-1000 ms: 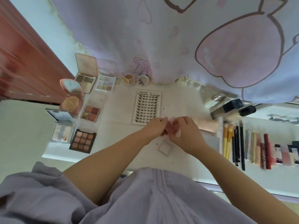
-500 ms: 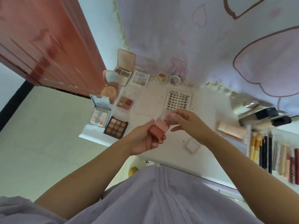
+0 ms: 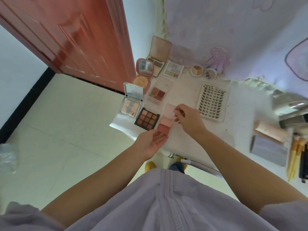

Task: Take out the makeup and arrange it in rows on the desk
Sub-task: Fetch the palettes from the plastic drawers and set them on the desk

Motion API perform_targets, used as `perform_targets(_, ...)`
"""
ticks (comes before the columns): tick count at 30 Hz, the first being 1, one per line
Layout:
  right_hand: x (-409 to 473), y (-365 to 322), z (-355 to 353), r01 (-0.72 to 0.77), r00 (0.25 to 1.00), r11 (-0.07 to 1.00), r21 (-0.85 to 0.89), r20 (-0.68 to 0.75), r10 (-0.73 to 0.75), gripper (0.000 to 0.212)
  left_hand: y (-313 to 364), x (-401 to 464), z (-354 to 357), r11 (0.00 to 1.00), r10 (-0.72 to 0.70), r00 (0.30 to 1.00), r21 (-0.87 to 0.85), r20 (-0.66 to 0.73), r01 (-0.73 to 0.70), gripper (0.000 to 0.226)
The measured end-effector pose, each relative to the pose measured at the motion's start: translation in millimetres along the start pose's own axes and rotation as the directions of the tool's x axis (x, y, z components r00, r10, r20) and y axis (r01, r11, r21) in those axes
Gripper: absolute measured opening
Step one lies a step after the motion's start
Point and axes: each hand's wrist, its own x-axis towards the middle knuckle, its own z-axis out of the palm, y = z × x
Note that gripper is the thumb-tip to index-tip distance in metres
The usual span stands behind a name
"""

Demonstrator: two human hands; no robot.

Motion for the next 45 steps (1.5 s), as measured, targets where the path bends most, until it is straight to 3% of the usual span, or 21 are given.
perform_targets(5,1,3,7,0.007,1.0,1.0,-0.029,-0.022,-0.008,0.016,3,0,8,0.999,0.021,0.999,0.034,-0.033,-0.02,0.009)
perform_targets(10,-12,12,-20,-0.034,0.999,0.998,-0.048,-0.037,0.032,0.023,-5,1,17,0.969,0.02,0.997,0.246,-0.07,-0.002,0.013)
perform_targets(14,-47,55,-75,-0.152,0.981,0.97,-0.189,-0.152,0.124,0.018,-25,7,53,0.888,0.048,0.999,0.458,-0.006,-0.04,0.012)
perform_targets(18,-91,99,-99,-0.271,0.962,0.895,-0.355,-0.073,0.262,0.028,-54,19,103,0.783,-0.014,0.996,0.62,0.087,-0.043,0.014)
perform_targets(20,-107,112,-91,-0.26,0.962,0.864,-0.432,-0.038,0.271,0.039,-70,24,120,0.72,-0.062,0.993,0.694,0.104,-0.028,0.012)
perform_targets(23,-111,119,-81,-0.224,0.975,0.846,-0.483,-0.099,0.201,0.036,-84,31,134,0.682,-0.104,0.988,0.731,0.113,-0.012,0.015)
perform_targets(32,-89,97,-88,-0.172,0.984,0.985,-0.018,-0.057,0.171,0.02,-55,33,124,0.74,-0.074,0.991,0.673,0.108,-0.018,0.021)
perform_targets(36,-70,77,-93,-0.202,0.979,0.95,0.237,0.061,0.193,0.005,-47,21,112,0.802,-0.181,0.971,0.595,0.158,0.053,0.026)
perform_targets(39,-54,69,-100,-0.297,0.955,0.863,0.409,0.151,0.257,0.014,-41,16,96,0.874,-0.204,0.96,0.478,0.194,0.089,0.024)
perform_targets(42,-39,62,-96,-0.369,0.925,0.841,0.396,0.247,0.29,0.016,-39,14,81,0.899,-0.145,0.974,0.434,0.176,0.056,0.021)
perform_targets(45,-26,53,-74,-0.363,0.926,0.865,0.345,0.238,0.294,0.013,-37,11,66,0.949,-0.091,0.988,0.312,0.122,0.049,0.015)
